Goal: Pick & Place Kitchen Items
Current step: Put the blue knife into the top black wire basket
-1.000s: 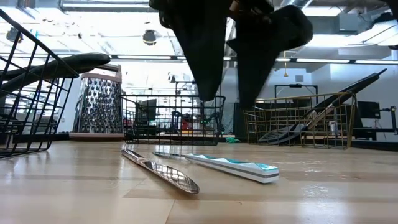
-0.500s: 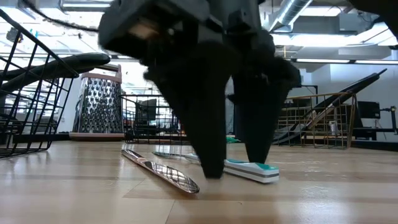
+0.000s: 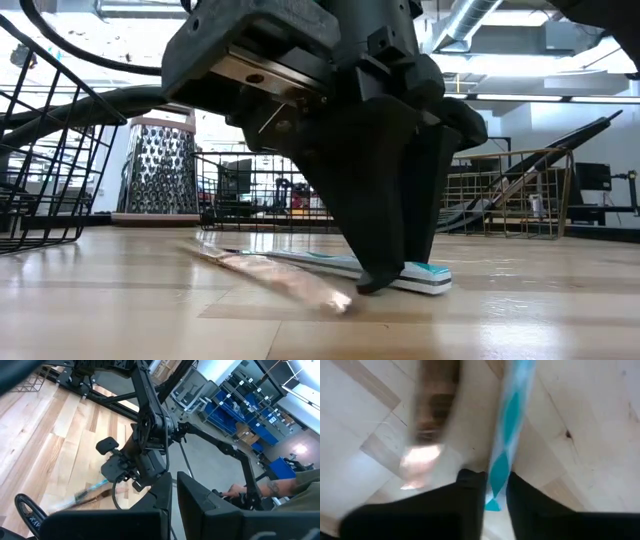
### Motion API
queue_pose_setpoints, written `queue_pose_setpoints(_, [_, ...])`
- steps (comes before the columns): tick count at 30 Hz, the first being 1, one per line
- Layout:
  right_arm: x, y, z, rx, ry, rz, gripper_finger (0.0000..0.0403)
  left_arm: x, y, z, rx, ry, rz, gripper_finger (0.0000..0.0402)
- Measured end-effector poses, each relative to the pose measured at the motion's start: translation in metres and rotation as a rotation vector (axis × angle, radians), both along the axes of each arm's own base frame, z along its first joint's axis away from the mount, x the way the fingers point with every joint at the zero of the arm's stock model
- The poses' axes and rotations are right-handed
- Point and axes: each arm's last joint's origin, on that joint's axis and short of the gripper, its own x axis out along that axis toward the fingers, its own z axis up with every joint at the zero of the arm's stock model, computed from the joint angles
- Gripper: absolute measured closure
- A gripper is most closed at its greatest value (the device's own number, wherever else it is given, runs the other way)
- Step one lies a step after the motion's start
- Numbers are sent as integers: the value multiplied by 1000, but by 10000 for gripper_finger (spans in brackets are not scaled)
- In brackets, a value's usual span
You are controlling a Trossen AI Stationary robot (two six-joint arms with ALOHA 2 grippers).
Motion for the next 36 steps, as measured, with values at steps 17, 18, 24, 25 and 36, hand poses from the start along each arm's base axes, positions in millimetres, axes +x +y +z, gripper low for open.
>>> queue_pose_setpoints(17, [4,-10,4,-38,-17,-15,374,0,0,0,2,-1,10,390])
queue_pose_setpoints(18, [4,-9,4,-42,-20,-14,374,0,0,0,3,-2,16,390])
queue_pose_setpoints(24, [2,-8,12,-66,-40,-18,374,0,1,0,5,-3,23,390])
queue_pose_setpoints(25, [2,-8,13,-72,-42,-21,374,0,1,0,5,-3,23,390])
queue_pose_setpoints(36, [3,-19,25,-126,-62,-31,374,0,1,0,11,-6,24,390])
